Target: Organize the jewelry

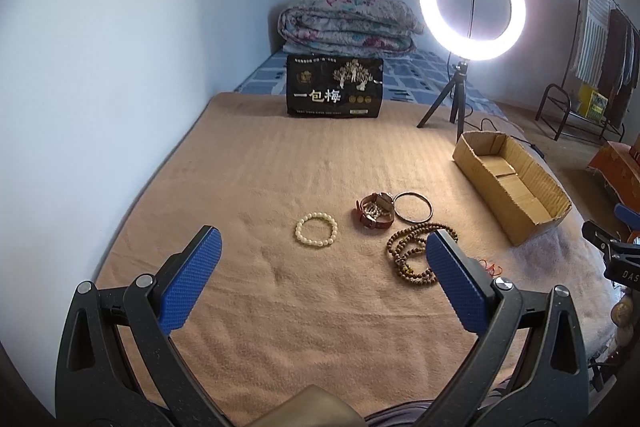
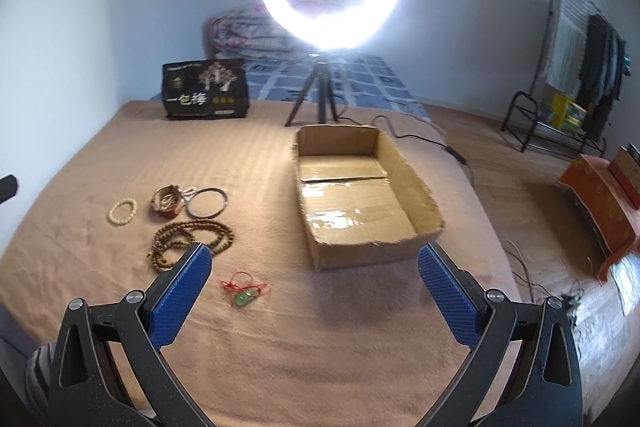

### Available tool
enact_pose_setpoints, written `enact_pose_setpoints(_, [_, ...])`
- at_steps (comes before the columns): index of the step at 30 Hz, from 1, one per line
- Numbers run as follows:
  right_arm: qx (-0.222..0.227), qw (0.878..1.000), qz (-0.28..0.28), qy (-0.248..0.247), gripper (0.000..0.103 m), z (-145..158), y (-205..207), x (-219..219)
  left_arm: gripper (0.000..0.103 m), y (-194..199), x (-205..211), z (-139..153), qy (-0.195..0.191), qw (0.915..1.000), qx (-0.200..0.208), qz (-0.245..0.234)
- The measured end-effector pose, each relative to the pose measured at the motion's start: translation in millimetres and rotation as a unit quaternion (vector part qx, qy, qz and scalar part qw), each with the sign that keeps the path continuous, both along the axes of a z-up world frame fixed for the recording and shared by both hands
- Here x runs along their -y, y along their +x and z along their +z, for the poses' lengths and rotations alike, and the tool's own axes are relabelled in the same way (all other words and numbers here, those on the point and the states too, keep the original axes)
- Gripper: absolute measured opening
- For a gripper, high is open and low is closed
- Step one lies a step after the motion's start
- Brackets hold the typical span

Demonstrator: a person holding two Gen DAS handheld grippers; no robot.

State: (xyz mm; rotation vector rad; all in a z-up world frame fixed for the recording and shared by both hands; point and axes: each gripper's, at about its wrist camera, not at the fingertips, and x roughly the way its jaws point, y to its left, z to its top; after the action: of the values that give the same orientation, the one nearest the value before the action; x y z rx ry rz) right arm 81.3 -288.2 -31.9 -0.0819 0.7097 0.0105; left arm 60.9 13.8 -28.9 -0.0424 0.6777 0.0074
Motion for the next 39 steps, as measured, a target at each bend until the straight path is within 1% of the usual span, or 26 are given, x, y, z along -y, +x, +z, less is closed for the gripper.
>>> enact_pose_setpoints(5, [-0.022,0.999,0.039,0.000,0.102,-11.5,21.5,-16.5,0.103,19.4,-4.8,-11.9,-0.018,0.9996,-0.020,-0.013])
enact_pose_setpoints(7, [-0.032,0.998,0.055,0.003,0.102,-16.4,29.0,-21.6,0.096,28.3,-6.0,-17.7,-0.026,0.9990,-0.032,-0.018])
enact_pose_setpoints(11, [-0.067,0.995,0.078,0.016,0.102,-29.6,47.3,-31.5,0.088,43.5,-4.9,-27.9,-0.033,0.9978,-0.049,-0.029])
enact_pose_setpoints(13, [-0.079,0.993,0.086,0.018,0.102,-34.8,54.4,-35.6,0.080,52.5,-3.8,-34.1,-0.039,0.9968,-0.060,-0.037])
enact_pose_setpoints(16, [-0.097,0.990,0.104,0.021,0.102,-43.7,67.1,-45.4,0.075,65.8,-2.6,-44.4,-0.054,0.9946,-0.076,-0.045])
enact_pose_setpoints(21, [-0.161,0.978,0.124,0.040,0.102,-70.7,94.9,-58.2,0.070,87.4,-1.2,-59.2,-0.069,0.9912,-0.101,-0.052])
enact_pose_setpoints(23, [-0.185,0.974,0.118,0.052,0.102,-82.8,105.3,-58.3,0.065,94.0,0.4,-63.8,-0.070,0.9903,-0.107,-0.053])
enact_pose_setpoints(26, [-0.211,0.968,0.107,0.080,0.102,-94.3,115.9,-55.8,0.063,105.6,3.1,-72.5,-0.070,0.9887,-0.118,-0.060])
enact_pose_setpoints(28, [-0.225,0.965,0.099,0.096,0.099,-103.4,123.7,-55.2,0.058,114.3,4.7,-78.8,-0.074,0.9871,-0.126,-0.066])
enact_pose_setpoints(30, [-0.238,0.961,0.095,0.106,0.098,-109.4,129.3,-54.8,0.055,121.2,5.4,-84.2,-0.079,0.9857,-0.133,-0.067])
enact_pose_setpoints(32, [-0.252,0.956,0.091,0.120,0.097,-117.0,135.1,-56.1,0.055,130.6,4.7,-90.2,-0.091,0.9833,-0.141,-0.070])
enact_pose_setpoints(35, [-0.262,0.953,0.081,0.126,0.094,-125.6,140.9,-56.4,0.053,141.4,6.1,-96.5,-0.112,0.9791,-0.151,-0.077])
enact_pose_setpoints(36, [-0.265,0.953,0.077,0.128,0.094,-128.3,143.6,-56.2,0.050,145.7,7.1,-98.6,-0.117,0.9778,-0.155,-0.079])
enact_pose_setpoints(39, [-0.274,0.950,0.066,0.135,0.092,-135.3,149.9,-55.0,0.047,159.3,9.5,-106.0,-0.125,0.9752,-0.165,-0.079])
